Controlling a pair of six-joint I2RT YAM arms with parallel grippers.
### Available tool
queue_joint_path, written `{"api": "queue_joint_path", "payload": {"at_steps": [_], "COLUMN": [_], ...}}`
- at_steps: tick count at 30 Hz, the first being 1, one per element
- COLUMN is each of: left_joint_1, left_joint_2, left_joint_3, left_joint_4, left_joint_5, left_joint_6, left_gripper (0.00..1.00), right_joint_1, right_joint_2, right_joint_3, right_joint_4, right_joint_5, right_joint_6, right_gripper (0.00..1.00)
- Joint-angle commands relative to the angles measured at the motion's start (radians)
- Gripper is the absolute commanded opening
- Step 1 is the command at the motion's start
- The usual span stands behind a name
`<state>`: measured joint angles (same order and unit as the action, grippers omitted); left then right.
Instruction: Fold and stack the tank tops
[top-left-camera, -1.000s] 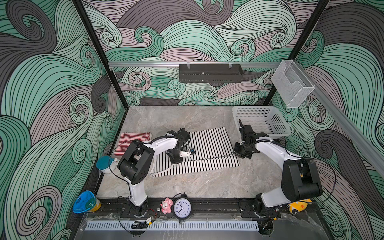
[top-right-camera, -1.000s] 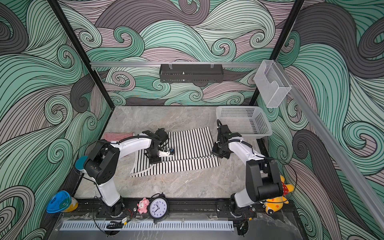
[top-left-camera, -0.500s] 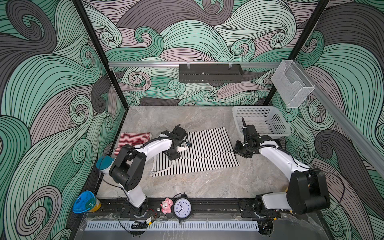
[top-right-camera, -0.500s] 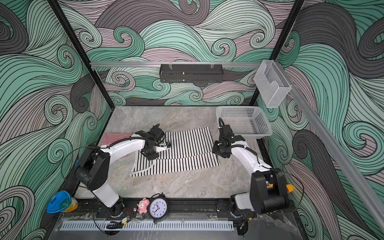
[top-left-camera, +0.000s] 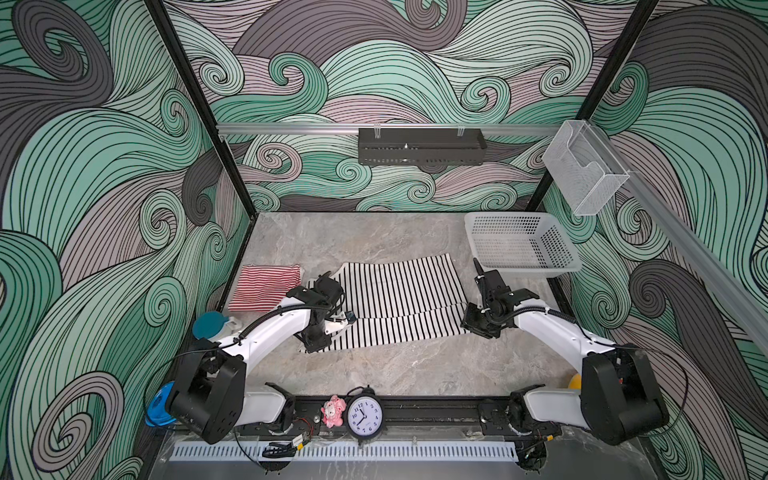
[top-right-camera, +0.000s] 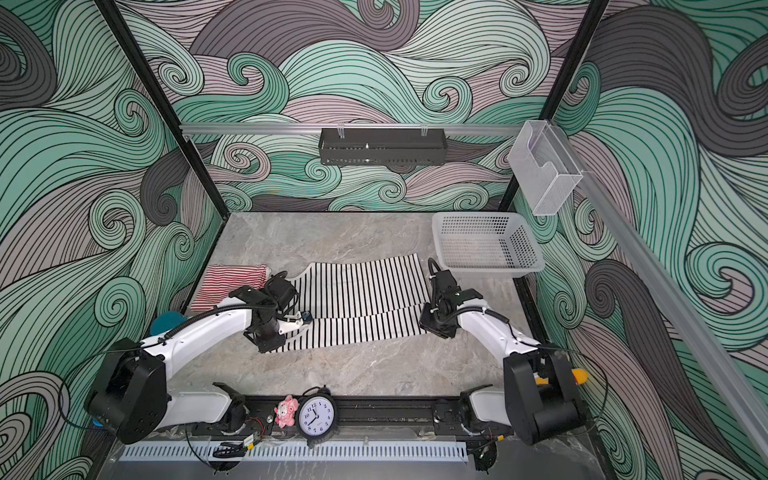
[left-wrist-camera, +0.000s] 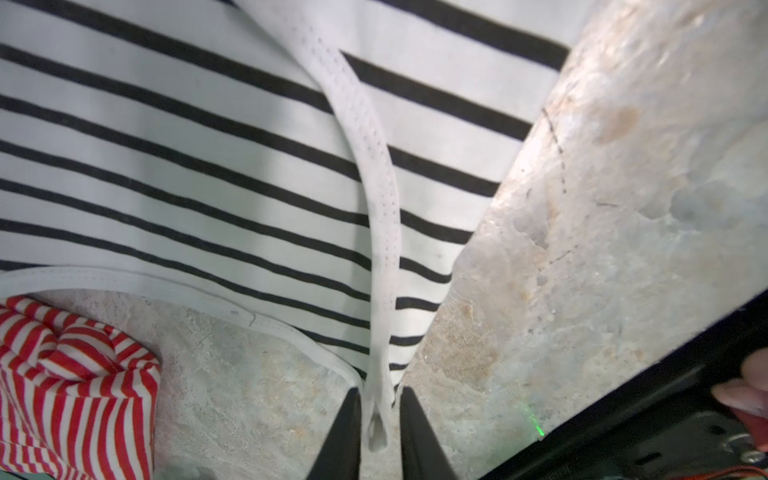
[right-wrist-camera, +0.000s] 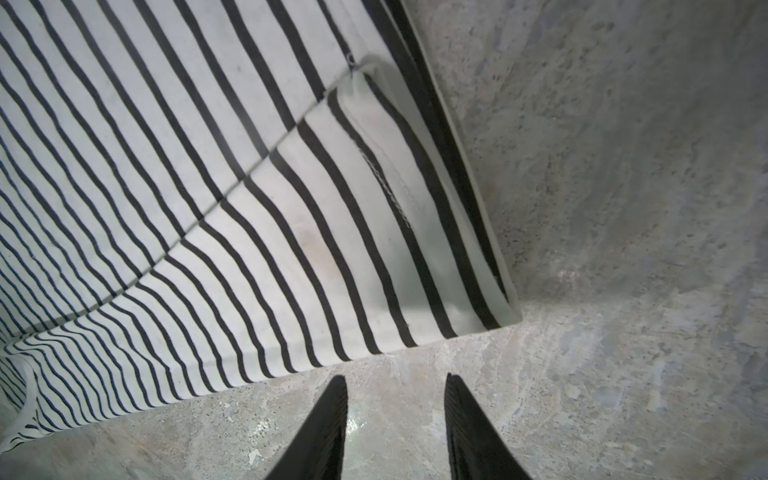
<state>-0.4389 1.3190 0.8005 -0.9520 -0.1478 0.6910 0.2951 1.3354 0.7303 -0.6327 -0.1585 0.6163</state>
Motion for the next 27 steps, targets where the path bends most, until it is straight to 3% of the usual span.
{"api": "queue_joint_path", "payload": {"at_steps": [1, 17, 27], "left_joint_1": [0.036, 0.195, 0.232], "left_joint_2": [0.008, 0.170, 0.265], "left_joint_3": [-0.004, 0.013, 0.020], "left_joint_4": [-0.028, 0.067, 0.120], "left_joint_5": [0.042, 0.069, 0.059], "left_joint_6": [0.043, 0.134, 0.145], "left_gripper": [0.18, 0.16, 0.16], "right_joint_1": [0.010, 0.013, 0.013], "right_joint_2": [0.023, 0.093, 0.143], "right_joint_3": [0.001, 0.049, 0.049], "right_joint_4": [0.022, 0.026, 0.044], "right_joint_5": [-0.003, 0.004, 0.013], "right_joint_6": [0.024, 0.017, 0.010], "right_gripper": [0.41, 0.41, 0.41]}}
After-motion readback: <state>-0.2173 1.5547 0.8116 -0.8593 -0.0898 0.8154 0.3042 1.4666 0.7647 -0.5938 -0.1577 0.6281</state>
